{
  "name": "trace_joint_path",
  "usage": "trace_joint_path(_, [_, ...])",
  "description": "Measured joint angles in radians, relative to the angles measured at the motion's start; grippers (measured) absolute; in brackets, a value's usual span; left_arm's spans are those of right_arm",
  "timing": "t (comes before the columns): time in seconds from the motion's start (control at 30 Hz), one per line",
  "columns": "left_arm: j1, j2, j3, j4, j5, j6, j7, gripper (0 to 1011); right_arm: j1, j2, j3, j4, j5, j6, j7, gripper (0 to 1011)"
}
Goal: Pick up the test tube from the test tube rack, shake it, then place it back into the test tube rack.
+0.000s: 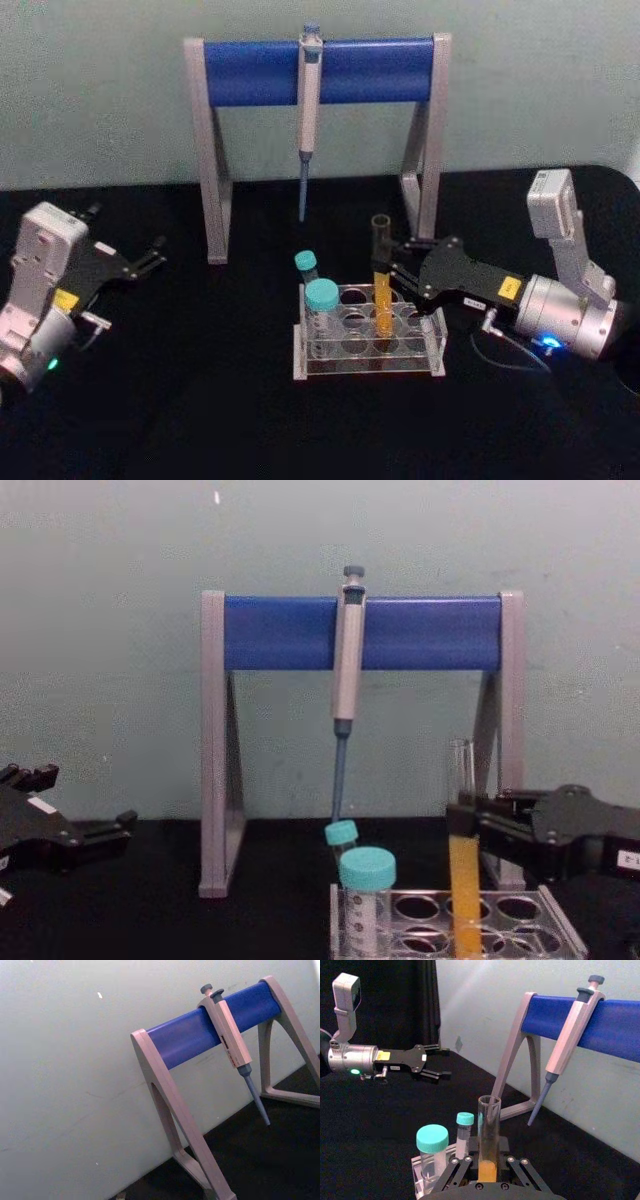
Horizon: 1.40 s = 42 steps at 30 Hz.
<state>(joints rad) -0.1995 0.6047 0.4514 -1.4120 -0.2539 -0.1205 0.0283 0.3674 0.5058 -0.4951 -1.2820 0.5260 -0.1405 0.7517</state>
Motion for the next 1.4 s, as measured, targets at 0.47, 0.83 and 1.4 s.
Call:
trace_joint_path(0.47, [0.000,0.000,0.000,0.000,0.000,0.000,0.000,1002,-0.001,0.000,0.001,-0.001,0.000,-0.001,0.001,338])
trace_joint_path(0.83, [0.000,0.000,0.000,0.000,0.000,0.000,0.000,1001,-0.001,0.000,0.001,-0.001,0.000,-0.002,0.000,680])
trace_joint_path(1.4, [0.000,0.000,0.000,0.000,0.000,0.000,0.000,1001,-0.001,0.000,0.001,-0.001,0.000,-0.002,0.000,1000])
